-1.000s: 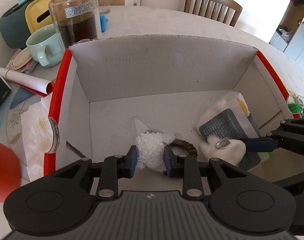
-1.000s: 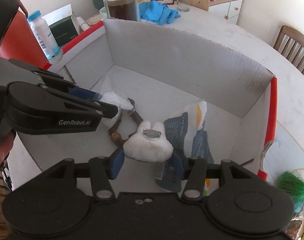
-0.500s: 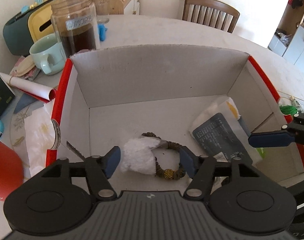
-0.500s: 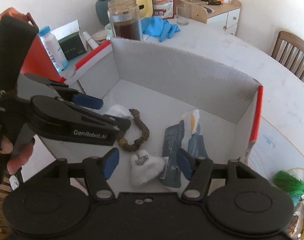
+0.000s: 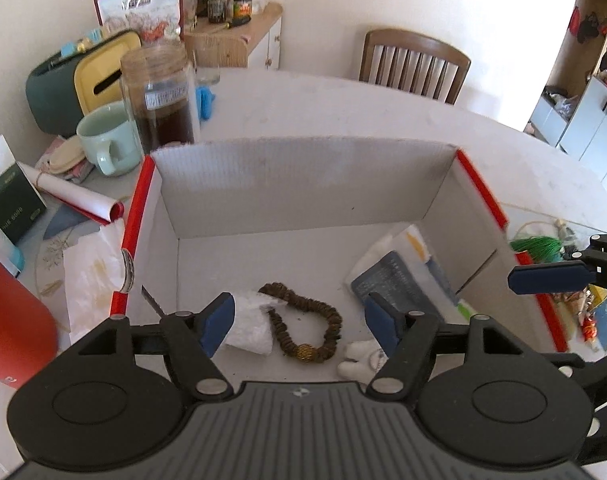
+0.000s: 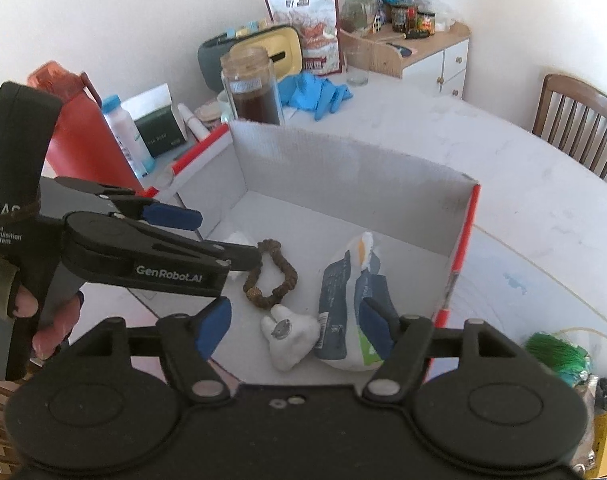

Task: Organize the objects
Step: 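Carry the bead bag and rabbit pouch into the box and release both, then move both grippers back over the remaining items on the table, then grasp the teal sharpener with the left gripper while the right grasps the yellow box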

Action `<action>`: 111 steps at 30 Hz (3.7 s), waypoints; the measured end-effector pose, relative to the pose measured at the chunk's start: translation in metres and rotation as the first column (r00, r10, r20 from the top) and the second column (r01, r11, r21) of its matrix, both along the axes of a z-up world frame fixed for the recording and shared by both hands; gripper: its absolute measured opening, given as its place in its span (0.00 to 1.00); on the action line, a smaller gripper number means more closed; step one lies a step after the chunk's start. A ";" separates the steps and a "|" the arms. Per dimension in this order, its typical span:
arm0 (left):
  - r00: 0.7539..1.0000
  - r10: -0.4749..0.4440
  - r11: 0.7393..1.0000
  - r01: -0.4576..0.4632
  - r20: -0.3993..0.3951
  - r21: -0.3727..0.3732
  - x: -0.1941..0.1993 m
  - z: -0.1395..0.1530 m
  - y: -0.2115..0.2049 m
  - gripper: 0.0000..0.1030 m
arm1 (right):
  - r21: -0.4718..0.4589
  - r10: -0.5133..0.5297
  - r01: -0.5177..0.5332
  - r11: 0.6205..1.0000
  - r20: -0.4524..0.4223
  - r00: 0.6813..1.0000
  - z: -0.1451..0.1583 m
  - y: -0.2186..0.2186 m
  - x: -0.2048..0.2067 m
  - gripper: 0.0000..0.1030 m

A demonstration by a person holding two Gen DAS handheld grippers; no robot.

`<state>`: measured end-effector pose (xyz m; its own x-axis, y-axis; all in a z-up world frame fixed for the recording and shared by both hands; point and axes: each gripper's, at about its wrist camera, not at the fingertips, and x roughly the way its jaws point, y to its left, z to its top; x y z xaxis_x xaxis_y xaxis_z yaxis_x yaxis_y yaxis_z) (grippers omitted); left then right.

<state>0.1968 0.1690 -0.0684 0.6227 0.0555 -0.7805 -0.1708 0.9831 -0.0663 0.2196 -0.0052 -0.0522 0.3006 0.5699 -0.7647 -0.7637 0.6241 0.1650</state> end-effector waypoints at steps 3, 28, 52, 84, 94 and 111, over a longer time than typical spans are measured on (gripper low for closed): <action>1.000 -0.003 1.000 0.003 0.023 0.006 -0.005 0.010 -0.009 0.69 | 0.023 -0.004 0.003 1.000 0.010 1.000 0.007 -0.014 -0.003 0.71; 0.987 -0.108 0.994 0.108 0.121 0.009 -0.010 0.049 -0.123 0.81 | 0.138 -0.232 0.210 0.968 0.171 0.958 0.040 -0.204 -0.007 0.99; 0.975 -0.219 0.976 0.217 0.045 0.035 0.034 -0.017 -0.248 0.81 | 0.009 -0.315 0.317 0.949 0.141 0.939 -0.016 -0.317 0.034 0.89; 0.993 -0.117 0.986 0.116 0.003 -0.119 0.073 -0.083 -0.233 0.61 | -0.072 -0.289 0.284 0.956 -0.081 0.954 -0.087 -0.287 0.097 0.49; 0.988 -0.157 0.985 0.156 -0.011 -0.069 0.076 -0.090 -0.241 0.52 | -0.088 -0.277 0.270 0.959 -0.082 0.957 -0.090 -0.276 0.100 0.43; 0.982 -0.189 0.982 0.189 0.015 -0.024 0.068 -0.078 -0.255 0.32 | -0.078 -0.320 0.314 0.946 -0.072 0.945 -0.084 -0.288 0.090 0.27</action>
<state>0.2649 -0.0861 -0.1465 0.6296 -0.0836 -0.7724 0.0188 0.9955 -0.0924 0.3099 -0.2936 -0.1363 0.3921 0.4040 -0.8264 -0.5101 0.8431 0.1702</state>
